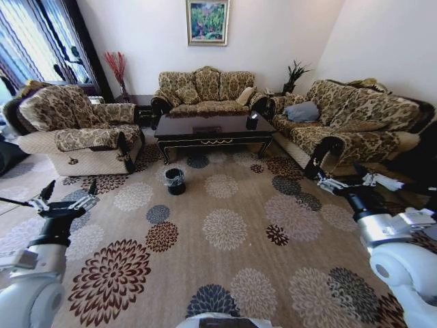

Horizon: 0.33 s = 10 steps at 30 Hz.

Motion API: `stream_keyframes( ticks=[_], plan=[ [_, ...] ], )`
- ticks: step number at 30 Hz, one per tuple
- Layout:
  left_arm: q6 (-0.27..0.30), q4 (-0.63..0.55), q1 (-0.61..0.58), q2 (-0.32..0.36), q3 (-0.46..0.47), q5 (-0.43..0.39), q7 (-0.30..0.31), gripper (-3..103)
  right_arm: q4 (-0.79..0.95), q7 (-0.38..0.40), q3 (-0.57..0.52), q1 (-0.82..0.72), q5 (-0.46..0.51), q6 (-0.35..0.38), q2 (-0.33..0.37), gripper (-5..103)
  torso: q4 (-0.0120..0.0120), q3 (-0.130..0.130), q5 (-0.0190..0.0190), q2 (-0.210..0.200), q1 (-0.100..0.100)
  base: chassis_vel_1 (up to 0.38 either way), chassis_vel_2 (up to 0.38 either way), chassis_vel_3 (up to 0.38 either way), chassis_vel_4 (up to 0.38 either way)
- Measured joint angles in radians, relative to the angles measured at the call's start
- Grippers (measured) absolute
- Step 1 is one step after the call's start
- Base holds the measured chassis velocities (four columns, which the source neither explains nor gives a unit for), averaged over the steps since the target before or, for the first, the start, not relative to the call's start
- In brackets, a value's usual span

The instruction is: Move to the front of the table and pick up the trash from the floor, then place it into the trash bin.

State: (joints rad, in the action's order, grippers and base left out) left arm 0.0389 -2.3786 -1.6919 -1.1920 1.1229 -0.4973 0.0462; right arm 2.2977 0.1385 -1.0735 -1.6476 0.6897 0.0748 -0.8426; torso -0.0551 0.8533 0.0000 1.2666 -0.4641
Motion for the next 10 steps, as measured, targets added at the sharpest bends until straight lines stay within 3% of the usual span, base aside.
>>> stream_keyframes(
  ticks=[10],
  plan=[
    [0.001, 0.002, 0.004, 0.000, -0.008, 0.008, 0.014, 100, 0.000, 0.030, 0.005, -0.001, 0.010, 0.000, 0.001, 100, 0.0000, 0.000, 0.0000, 0.000, 0.000, 0.000, 0.000, 0.000, 0.000]
  ],
)
